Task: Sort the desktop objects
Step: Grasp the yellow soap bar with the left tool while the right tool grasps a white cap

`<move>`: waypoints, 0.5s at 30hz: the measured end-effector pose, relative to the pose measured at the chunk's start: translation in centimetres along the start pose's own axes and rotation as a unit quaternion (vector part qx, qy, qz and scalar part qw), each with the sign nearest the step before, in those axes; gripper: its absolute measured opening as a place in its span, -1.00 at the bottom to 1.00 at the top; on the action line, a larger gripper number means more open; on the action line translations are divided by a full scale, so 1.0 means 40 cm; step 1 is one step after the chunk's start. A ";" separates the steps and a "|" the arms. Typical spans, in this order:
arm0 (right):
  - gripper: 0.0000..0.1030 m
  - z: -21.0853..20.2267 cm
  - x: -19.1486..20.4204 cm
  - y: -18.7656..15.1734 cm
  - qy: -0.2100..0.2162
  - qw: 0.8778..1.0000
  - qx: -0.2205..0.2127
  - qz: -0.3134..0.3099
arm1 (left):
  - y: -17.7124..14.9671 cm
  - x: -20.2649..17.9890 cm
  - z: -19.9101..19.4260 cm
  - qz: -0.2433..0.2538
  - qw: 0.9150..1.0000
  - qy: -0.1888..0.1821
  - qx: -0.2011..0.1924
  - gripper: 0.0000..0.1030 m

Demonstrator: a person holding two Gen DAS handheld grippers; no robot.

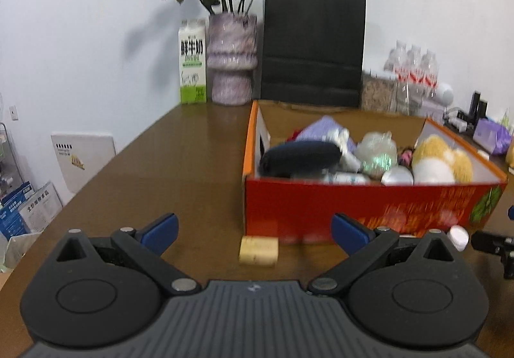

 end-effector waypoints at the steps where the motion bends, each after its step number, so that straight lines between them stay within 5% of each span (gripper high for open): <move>1: 1.00 0.004 0.002 -0.005 0.001 1.000 0.007 -0.001 | -0.006 0.001 0.001 0.003 1.000 0.000 0.005 1.00; 15: 1.00 0.053 0.000 -0.036 0.009 0.998 0.065 0.016 | -0.058 0.004 0.060 0.039 0.997 0.009 0.062 1.00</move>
Point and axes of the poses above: each gripper's, at about its wrist camera, not at the fingertips, and z roughly the way its jaws point, x to its left, y to its top, the point moved 6 cm from there along z, roughly the way its jaws point, and after that the axes turned 3 degrees about -y, right-handed, at the moved point
